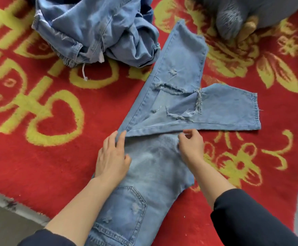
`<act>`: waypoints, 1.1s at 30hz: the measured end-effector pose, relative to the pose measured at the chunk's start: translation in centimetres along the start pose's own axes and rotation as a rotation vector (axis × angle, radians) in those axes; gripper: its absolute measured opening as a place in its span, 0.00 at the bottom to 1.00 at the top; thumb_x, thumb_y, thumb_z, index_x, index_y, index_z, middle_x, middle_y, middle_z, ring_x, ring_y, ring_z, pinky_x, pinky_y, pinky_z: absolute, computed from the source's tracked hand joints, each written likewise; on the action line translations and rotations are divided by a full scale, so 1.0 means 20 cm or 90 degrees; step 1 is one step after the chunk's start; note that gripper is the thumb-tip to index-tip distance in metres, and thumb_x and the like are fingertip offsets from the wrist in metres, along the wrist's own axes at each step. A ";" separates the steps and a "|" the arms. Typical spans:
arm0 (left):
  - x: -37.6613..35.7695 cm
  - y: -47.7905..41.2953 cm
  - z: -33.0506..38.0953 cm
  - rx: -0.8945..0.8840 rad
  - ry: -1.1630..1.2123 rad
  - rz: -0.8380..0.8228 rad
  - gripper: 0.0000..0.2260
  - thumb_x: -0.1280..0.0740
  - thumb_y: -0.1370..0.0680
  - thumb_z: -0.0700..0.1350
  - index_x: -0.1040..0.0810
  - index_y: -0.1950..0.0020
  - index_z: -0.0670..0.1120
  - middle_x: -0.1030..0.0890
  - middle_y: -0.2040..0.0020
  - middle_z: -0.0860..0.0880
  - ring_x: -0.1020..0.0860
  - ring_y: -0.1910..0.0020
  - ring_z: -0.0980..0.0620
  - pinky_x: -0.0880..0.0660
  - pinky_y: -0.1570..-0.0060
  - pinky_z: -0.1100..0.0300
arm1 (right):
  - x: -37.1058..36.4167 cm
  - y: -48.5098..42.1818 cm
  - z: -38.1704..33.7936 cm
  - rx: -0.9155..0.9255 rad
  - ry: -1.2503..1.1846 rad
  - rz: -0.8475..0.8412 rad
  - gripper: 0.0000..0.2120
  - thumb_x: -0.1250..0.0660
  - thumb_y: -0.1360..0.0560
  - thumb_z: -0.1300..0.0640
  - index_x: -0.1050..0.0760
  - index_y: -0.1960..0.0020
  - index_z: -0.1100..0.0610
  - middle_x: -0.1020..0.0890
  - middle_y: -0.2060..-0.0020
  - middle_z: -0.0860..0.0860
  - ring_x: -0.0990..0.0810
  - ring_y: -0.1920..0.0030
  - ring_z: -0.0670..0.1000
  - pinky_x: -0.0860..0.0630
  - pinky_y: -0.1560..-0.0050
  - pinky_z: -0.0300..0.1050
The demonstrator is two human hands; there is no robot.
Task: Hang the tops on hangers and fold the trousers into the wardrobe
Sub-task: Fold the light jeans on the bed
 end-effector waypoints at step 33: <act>-0.05 -0.71 0.10 0.163 0.660 0.065 0.12 0.32 0.23 0.44 0.19 0.66 0.44 0.24 0.69 0.53 0.29 0.68 0.59 0.31 0.66 0.63 | -0.16 -1.00 -0.82 0.346 0.283 -0.160 0.27 0.36 0.25 0.57 0.35 0.27 0.57 0.28 0.32 0.56 0.28 0.34 0.56 0.32 0.36 0.45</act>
Point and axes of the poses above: each hand's wrist, its own y-axis away from the middle knuckle, its own x-axis out of the back of the hand, z = x × y, the point moved 3 cm from there along -y, towards the middle knuckle
